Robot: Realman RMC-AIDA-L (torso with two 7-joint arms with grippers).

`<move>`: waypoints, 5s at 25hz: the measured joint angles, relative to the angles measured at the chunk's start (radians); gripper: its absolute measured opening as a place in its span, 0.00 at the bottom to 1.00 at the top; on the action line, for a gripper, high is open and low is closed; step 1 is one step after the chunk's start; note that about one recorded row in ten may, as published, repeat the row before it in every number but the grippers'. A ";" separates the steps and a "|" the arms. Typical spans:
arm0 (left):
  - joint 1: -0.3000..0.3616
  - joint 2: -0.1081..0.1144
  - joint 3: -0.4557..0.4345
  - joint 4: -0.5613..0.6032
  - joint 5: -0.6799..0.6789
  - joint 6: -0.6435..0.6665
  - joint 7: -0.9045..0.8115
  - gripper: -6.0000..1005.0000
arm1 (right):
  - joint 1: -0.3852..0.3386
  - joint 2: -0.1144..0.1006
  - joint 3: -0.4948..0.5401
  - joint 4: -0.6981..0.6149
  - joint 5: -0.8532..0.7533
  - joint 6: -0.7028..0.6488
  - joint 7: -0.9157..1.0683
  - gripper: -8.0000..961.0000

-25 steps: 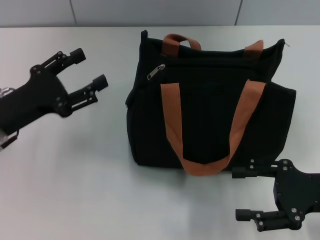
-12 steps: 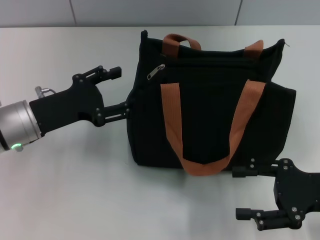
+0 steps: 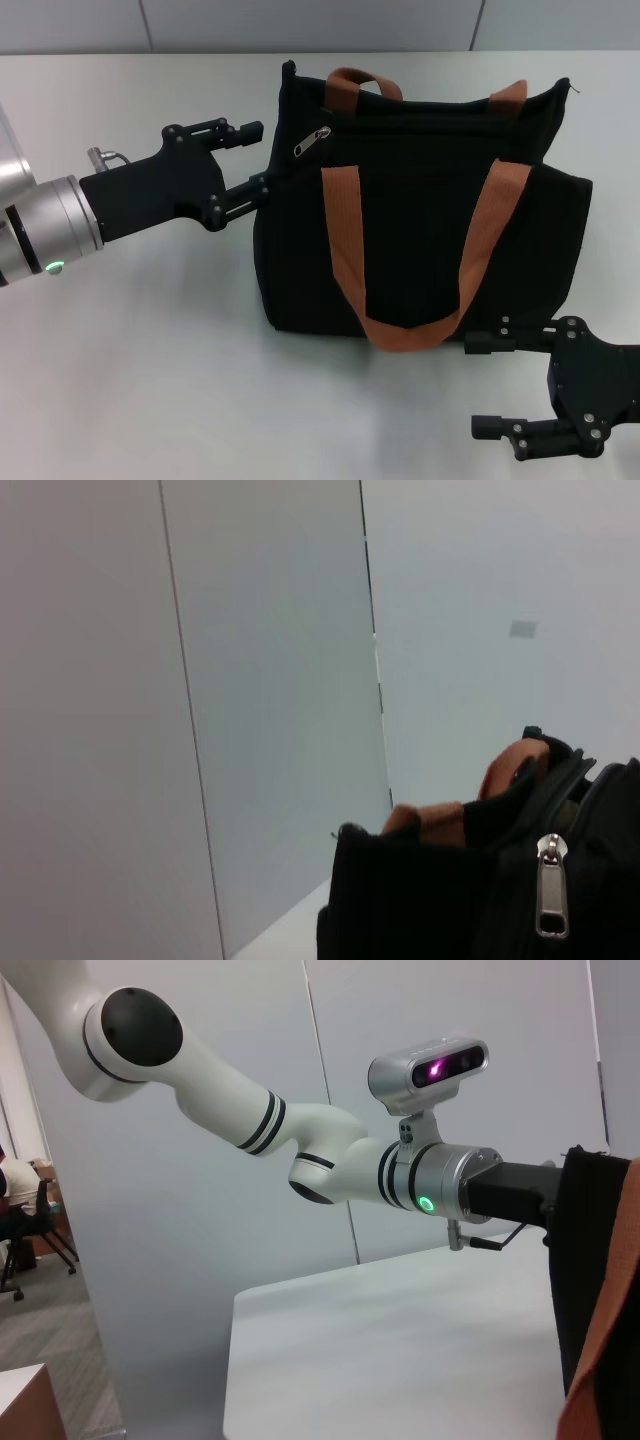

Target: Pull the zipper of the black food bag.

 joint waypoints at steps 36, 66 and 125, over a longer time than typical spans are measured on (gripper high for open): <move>0.045 -0.003 -0.016 -0.109 -0.137 0.120 0.222 0.02 | 0.169 -0.039 0.005 -0.010 0.337 -0.037 0.841 0.79; 0.020 -0.003 -0.008 -0.100 -0.151 0.170 0.237 0.02 | 0.419 -0.063 -0.265 -0.085 0.255 0.301 1.370 0.51; -0.021 -0.006 -0.005 -0.116 -0.150 0.222 0.197 0.02 | 0.452 -0.039 -0.455 -0.169 0.255 0.427 1.358 0.07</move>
